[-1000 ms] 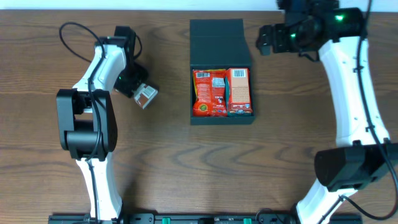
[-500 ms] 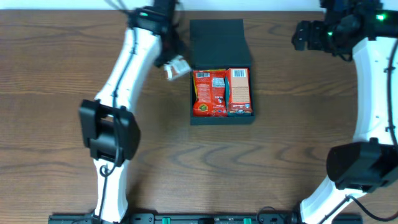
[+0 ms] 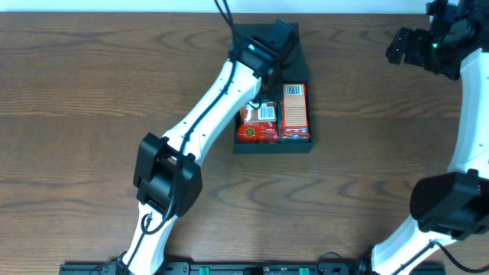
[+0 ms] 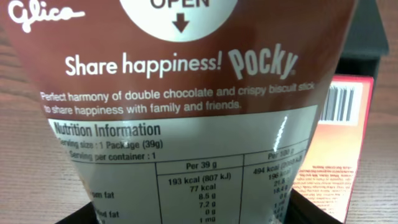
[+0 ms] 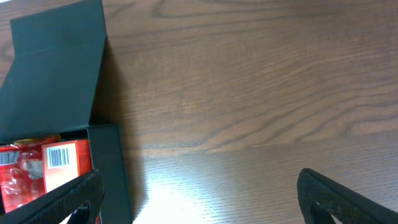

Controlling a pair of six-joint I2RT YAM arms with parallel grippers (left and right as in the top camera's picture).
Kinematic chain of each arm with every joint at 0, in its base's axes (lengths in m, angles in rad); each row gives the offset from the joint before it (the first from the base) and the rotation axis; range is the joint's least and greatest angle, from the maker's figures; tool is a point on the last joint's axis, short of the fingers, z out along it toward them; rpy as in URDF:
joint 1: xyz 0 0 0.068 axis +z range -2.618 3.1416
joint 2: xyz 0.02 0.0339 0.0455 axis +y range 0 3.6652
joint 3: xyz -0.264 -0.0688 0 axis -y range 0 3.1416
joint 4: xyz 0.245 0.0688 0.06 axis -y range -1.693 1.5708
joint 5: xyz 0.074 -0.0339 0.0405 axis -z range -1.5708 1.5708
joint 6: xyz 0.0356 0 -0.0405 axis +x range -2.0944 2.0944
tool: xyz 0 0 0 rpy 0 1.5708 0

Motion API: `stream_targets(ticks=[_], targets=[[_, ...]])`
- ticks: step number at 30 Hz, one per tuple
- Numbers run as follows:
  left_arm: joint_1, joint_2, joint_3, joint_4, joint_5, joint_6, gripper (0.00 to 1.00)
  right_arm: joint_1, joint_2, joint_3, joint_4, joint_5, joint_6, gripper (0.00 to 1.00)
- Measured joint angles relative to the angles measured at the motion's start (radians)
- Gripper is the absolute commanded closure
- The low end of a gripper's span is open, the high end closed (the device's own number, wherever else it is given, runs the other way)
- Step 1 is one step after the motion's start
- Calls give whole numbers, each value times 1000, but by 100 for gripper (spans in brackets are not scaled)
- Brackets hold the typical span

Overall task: Pack container
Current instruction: 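Lift the brown-white carton and carry it over the black box, then lower the carton into the box's left side and release it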

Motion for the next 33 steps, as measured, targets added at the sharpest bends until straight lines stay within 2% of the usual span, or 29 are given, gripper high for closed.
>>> stream_targets(ticks=[5,14,19,22,28,33], targets=[[5,0,-97,27,-13,-8,35,0,0,0,-2,-8,0,1],[20,0,-158,82,-12,-8,33,0,0,0,-9,-20,0,1],[20,0,-163,82,9,-8,32,0,0,0,-10,-20,0,1],[20,0,-163,82,28,-1,27,0,0,0,-11,-20,0,1],[19,0,-164,81,69,20,25,0,0,0,-11,-20,0,1],[18,0,-164,80,111,55,34,0,0,0,-11,-20,0,1]])
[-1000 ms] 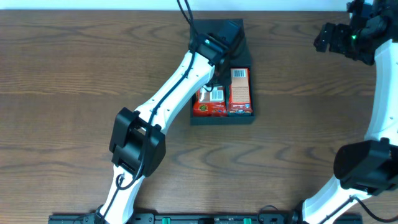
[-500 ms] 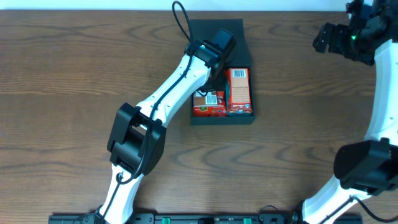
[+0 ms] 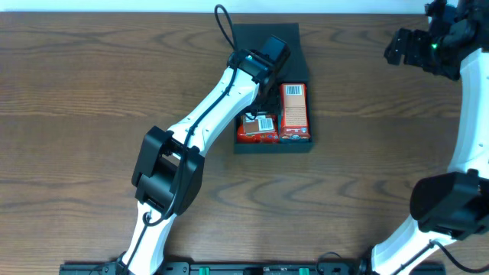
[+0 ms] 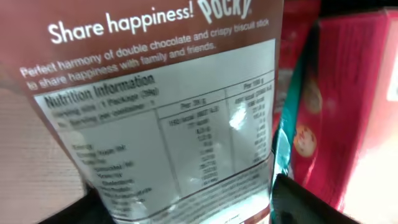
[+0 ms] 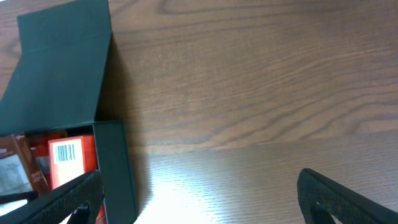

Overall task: Pack container
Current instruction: 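Lower the carton into the box's left side and release it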

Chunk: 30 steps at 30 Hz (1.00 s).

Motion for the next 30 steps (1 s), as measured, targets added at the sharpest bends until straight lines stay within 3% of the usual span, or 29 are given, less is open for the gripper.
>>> stream_targets(ticks=[4,11,18,21,22,23,25,30], targets=[[-4,0,0,-18,23,51,33,0,0,0,1,0,0,1],[-7,0,0,-27,26,96,2,0,0,0,2,0,0,1],[3,0,103,-60,18,127,5,0,0,0,3,-6,0,2],[14,-13,214,-79,-13,136,5,0,0,0,6,-18,-6,33],[19,-22,243,-83,-31,138,5,0,0,0,6,-23,-8,52],[29,-38,276,-90,-64,142,5,0,0,0,5,-27,-5,77],[48,-67,303,-92,-111,144,5,3,0,-5,7,-32,-7,98],[198,-140,329,-120,-176,116,5,47,39,-105,30,-79,4,98]])
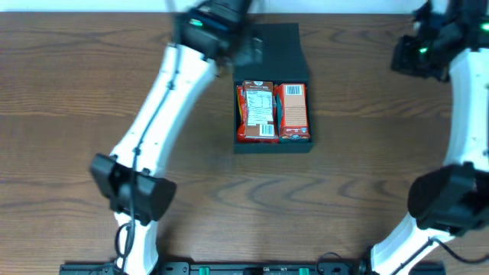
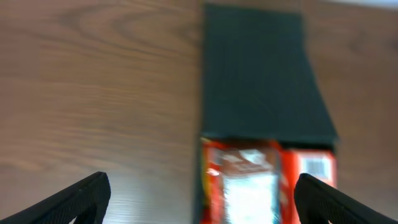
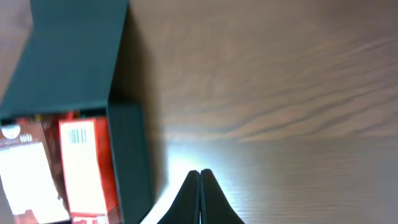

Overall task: Pack container
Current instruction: 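Lower the carton into the box's left side and release it, then push the brown-white carton down into the box with the right gripper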

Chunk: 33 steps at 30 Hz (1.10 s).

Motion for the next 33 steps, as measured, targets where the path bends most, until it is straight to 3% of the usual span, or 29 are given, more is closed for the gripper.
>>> stream_targets(ticks=[6,12,28,33], targets=[[290,5,-4,-25,40,-21,5,151,166,-137,44,-43,12,98],[461,5,-5,-54,70,12,5,295,257,-148,72,-49,64,98],[507,5,-90,-23,109,84,5,406,282,-146,81,-85,161,99],[508,5,-117,-2,109,87,5,365,286,1,-14,-99,181,98]])
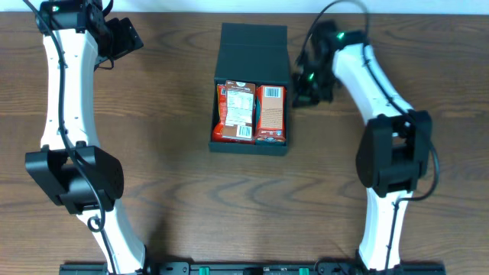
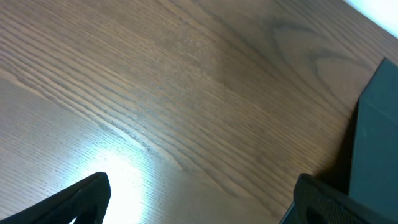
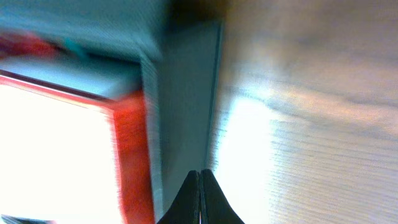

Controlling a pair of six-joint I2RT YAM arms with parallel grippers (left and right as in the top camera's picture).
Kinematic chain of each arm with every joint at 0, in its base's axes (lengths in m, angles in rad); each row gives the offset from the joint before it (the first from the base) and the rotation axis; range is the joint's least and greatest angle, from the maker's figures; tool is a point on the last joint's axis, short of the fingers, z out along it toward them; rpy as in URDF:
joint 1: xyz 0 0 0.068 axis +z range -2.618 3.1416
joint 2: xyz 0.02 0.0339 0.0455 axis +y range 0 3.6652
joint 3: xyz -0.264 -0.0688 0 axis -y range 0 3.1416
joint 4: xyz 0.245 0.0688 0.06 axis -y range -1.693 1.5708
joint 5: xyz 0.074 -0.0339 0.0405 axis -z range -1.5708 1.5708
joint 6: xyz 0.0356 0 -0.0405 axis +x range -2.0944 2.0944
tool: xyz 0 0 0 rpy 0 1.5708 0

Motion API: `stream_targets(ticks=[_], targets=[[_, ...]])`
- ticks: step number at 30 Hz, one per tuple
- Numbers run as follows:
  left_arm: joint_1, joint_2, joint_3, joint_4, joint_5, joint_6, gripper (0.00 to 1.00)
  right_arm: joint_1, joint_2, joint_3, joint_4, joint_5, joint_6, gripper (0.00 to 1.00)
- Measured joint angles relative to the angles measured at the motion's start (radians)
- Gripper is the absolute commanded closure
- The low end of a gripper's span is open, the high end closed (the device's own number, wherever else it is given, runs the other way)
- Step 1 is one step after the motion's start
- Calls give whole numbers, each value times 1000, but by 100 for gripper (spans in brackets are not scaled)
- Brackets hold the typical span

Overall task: Pack container
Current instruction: 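Push the brown-white carton down into the box with the right gripper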

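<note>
The dark box [image 1: 250,147] sits mid-table with its lid [image 1: 254,47] folded open at the back. Inside, a brown Pocky pouch [image 1: 237,111] lies on the left and a red carton [image 1: 270,113] on the right. My right gripper [image 1: 304,82] is shut and rests by the outside of the box's right wall [image 3: 186,118], with its fingertips [image 3: 200,198] pressed together and the red carton [image 3: 68,155] blurred beside them. My left gripper [image 1: 124,36] is open at the far back left with nothing in it. Its fingers [image 2: 84,199] stand wide apart over bare wood.
The wooden table [image 1: 153,176] carries only the box. The lid's corner [image 2: 378,130] shows at the right edge of the left wrist view. The table's back edge runs just behind the lid and the left gripper.
My right gripper, still shut, has moved from the far back right to the box's right wall. The box now sits a little further left. My left gripper has moved to the far back left corner.
At first my left gripper held the Pocky pouch over the box and my right gripper was open at the far right. Then the pouch was low in the box's left side. Then it lay there released, with the right gripper shut. Now the right gripper is at the box wall.
</note>
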Motion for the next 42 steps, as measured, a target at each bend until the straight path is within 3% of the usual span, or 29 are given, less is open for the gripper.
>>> stream_targets(ticks=[3,7,14,18,24,42], targets=[[0,0,-16,14,0,1,5,-19,-6,161,21,-35,-7,98],[0,0,-39,23,0,1,5,16,-34,227,119,-206,-64,98],[0,0,-57,39,1,3,5,105,-16,90,333,-615,-129,99],[0,0,-57,52,0,4,5,125,57,19,364,-726,-120,98],[0,0,-57,53,1,4,5,147,171,-7,363,-779,-100,98],[0,0,-57,56,1,4,5,177,182,19,260,-664,-49,99]])
